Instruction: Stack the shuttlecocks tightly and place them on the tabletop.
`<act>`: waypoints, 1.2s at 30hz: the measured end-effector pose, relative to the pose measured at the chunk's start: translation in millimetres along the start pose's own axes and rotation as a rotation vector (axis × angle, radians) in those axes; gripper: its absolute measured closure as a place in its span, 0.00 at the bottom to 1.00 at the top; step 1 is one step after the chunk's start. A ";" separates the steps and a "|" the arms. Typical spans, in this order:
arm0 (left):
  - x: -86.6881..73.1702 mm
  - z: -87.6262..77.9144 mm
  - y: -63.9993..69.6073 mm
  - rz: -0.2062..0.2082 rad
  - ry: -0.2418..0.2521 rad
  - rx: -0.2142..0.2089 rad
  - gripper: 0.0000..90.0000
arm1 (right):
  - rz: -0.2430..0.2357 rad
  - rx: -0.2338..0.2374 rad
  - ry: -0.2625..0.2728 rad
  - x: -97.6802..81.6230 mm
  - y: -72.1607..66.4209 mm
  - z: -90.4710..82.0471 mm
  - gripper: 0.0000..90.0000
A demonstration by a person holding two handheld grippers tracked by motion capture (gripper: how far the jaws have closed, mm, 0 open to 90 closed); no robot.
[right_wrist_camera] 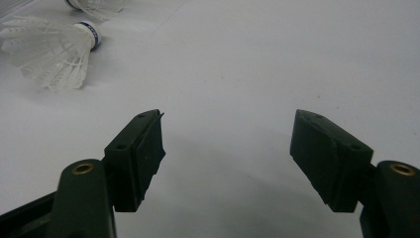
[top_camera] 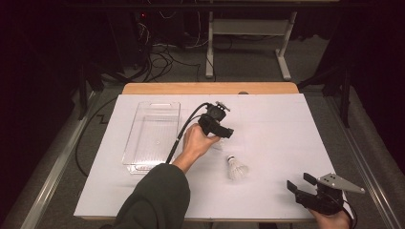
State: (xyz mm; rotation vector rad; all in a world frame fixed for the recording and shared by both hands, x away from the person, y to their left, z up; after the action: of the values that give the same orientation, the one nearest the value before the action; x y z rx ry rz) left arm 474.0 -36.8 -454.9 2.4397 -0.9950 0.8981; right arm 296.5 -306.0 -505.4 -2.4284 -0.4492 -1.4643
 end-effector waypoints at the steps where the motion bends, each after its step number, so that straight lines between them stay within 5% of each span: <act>1: -1.1 -1.3 0.4 0.005 0.001 0.002 0.38 | -0.001 0.000 0.000 0.0 -0.1 0.1 0.33; 36: -29.9 -30.8 3.9 -0.011 0.038 -0.023 0.35 | 0.002 -0.001 0.002 0.3 -0.2 -0.2 0.33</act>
State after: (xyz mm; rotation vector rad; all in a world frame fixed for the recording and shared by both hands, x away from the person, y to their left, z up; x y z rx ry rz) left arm 441.7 -8.3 -452.1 2.3980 -0.9724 0.9211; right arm 296.5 -305.8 -505.0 -2.4271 -0.4460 -1.4668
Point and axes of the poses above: each handheld gripper's, and its own axes: z roughly forward along the jaws, x roughly out of its top, y roughly to its right, the point moved 7 cm from there along z, roughly forward along the jaws, and after that the axes turned 6 degrees about y, right-handed, at the moved point
